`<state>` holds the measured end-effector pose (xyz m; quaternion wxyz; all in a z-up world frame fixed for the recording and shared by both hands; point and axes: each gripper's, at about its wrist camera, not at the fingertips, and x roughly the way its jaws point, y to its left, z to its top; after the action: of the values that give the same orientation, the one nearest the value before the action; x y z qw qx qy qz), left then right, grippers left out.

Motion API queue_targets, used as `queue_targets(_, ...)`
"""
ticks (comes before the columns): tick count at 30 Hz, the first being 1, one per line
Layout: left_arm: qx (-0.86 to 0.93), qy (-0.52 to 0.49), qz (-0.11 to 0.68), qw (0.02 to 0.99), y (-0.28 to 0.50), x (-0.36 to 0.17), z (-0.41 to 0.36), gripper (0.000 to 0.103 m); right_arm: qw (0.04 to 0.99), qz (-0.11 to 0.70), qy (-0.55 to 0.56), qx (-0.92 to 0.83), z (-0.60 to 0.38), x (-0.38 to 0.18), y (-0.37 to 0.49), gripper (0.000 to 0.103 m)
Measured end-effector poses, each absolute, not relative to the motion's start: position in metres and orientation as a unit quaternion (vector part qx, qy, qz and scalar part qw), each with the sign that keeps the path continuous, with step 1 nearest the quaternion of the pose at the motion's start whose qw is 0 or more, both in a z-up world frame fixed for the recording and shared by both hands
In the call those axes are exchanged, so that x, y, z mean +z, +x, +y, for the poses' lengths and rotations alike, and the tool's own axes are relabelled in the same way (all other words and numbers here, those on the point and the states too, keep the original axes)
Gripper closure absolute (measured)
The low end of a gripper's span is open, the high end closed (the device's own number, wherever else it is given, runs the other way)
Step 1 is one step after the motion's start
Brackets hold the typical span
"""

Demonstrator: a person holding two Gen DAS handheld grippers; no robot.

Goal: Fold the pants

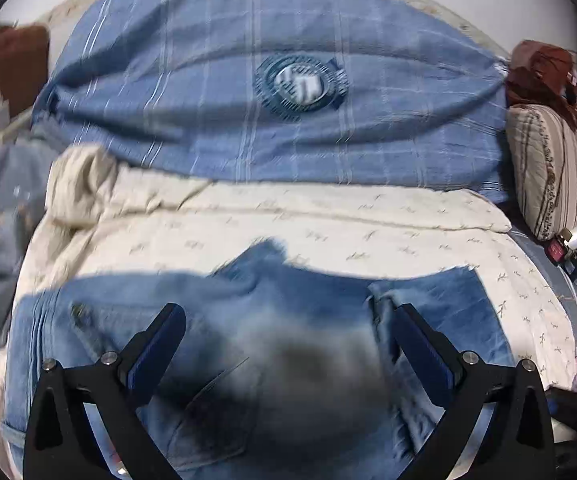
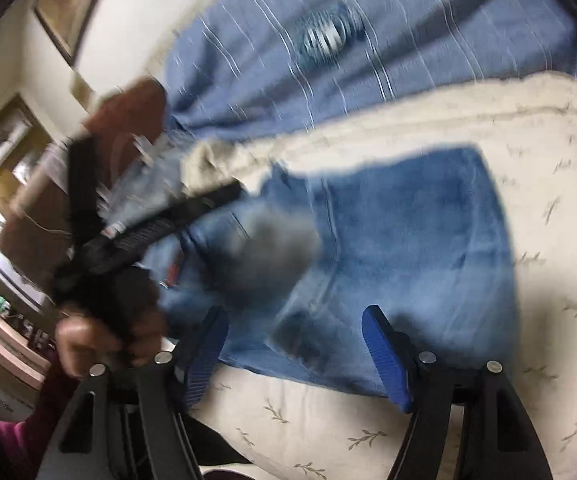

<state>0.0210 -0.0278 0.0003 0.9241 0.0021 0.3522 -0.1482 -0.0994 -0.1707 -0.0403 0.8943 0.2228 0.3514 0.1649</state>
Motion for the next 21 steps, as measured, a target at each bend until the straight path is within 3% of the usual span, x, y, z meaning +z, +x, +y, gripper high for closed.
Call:
queue_targets(3, -0.144, 0.016, 0.333, 0.932, 0.024, 0.005, -0.050, 0.000, 0.910, 0.335, 0.221, 0.106, -0.192, -0.039, -0.109, 0.037)
queue_targets(5, -0.133, 0.042, 0.333, 0.933, 0.030, 0.004, -0.067, 0.000, 0.908, 0.348, 0.219, 0.081, -0.200, -0.046, -0.110, 0.063)
queue_targets(12, -0.065, 0.214, 0.367, 0.903, 0.054, -0.045, -0.124, 0.000, 0.898, 0.398, 0.177, 0.066, -0.189, -0.065, -0.101, 0.065)
queue_targets(16, -0.067, 0.204, 0.375, 0.902, 0.058, -0.045, -0.120, 0.000, 0.886, 0.438, 0.140, 0.064, -0.176, -0.078, -0.093, 0.065)
queue_targets(21, -0.087, 0.141, 0.378, 0.911, 0.050, -0.024, -0.092, 0.000, 0.898, 0.402, 0.167, 0.060, -0.187, -0.061, -0.082, 0.065)
